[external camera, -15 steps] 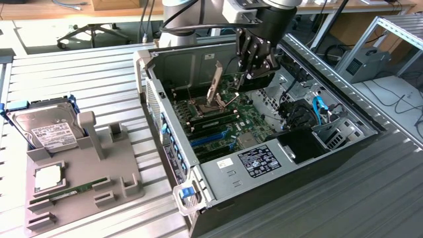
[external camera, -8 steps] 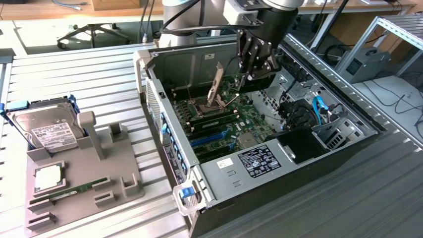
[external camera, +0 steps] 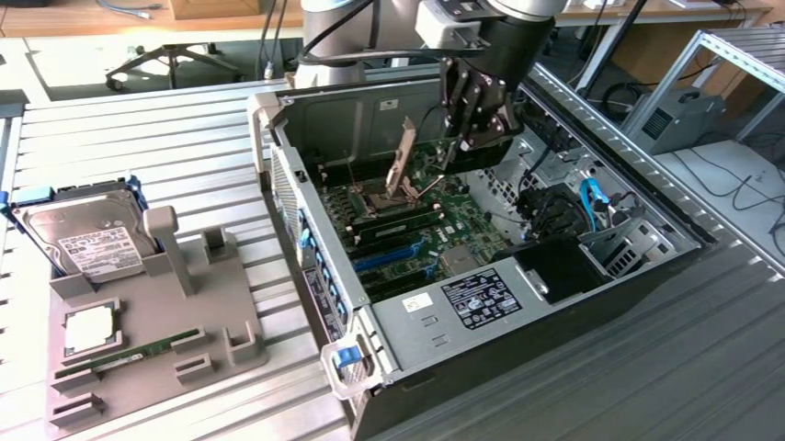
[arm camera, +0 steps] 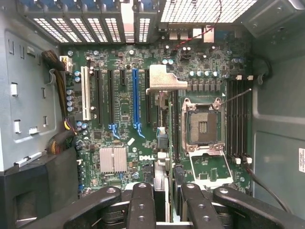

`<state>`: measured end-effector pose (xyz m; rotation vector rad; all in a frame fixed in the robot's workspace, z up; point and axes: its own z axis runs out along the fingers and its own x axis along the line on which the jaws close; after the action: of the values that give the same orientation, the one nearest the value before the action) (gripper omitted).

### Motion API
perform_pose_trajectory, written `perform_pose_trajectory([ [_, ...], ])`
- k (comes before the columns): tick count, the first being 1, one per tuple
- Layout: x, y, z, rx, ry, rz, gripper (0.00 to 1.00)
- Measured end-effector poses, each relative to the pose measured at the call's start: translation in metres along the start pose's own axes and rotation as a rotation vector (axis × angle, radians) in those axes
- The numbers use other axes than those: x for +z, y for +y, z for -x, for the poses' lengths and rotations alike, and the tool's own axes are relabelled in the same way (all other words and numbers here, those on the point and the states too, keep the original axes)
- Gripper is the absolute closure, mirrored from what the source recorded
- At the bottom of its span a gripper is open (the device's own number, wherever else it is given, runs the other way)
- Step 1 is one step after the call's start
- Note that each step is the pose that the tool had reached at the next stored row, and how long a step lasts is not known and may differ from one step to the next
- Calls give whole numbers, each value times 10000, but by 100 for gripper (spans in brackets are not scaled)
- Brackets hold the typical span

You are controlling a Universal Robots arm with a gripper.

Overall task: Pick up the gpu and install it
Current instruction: 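Insert the gpu into the slot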

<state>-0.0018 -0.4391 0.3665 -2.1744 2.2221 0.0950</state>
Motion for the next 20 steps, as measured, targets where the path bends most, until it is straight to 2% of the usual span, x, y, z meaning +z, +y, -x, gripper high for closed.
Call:
perform_pose_trajectory([
  [20,10,-1,-49,0,0,0,73],
])
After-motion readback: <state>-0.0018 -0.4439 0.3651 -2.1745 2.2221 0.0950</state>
